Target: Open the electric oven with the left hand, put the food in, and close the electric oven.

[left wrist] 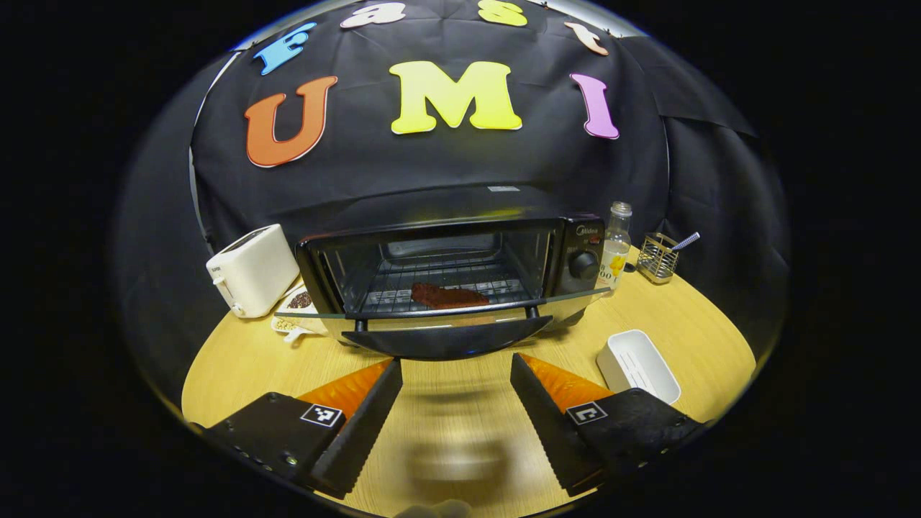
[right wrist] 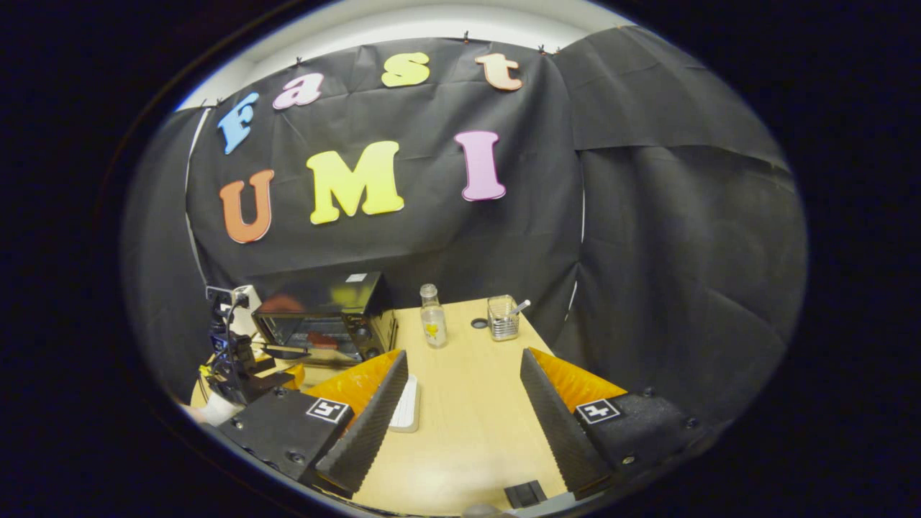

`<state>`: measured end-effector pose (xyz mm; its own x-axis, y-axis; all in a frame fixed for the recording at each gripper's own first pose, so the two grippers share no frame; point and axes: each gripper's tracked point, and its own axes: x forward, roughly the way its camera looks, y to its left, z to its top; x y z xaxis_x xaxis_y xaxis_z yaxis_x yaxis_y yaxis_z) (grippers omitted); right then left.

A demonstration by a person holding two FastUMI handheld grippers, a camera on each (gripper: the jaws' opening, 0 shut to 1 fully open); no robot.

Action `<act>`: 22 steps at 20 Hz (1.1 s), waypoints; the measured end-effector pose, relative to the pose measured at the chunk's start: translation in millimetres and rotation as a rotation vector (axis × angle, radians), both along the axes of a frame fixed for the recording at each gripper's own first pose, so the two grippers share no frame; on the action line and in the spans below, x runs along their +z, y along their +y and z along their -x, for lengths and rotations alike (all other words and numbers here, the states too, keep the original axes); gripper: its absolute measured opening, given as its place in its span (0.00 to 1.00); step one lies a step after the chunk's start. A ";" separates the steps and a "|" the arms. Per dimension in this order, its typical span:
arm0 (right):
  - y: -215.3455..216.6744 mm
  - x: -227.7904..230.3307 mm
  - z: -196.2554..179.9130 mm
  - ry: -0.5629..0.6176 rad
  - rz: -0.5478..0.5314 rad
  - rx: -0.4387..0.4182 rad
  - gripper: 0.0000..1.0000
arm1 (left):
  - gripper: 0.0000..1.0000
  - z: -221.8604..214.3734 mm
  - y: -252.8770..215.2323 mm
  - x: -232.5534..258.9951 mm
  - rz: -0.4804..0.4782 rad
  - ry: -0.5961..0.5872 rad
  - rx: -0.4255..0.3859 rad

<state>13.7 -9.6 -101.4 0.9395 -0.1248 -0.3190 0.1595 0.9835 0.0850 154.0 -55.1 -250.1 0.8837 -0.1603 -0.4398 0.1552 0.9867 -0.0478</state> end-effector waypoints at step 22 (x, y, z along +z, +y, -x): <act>-15.0 11.1 15.0 -0.021 0.016 -0.034 1.00 | 0.97 -23.8 -28.1 24.8 0.025 -0.023 -0.015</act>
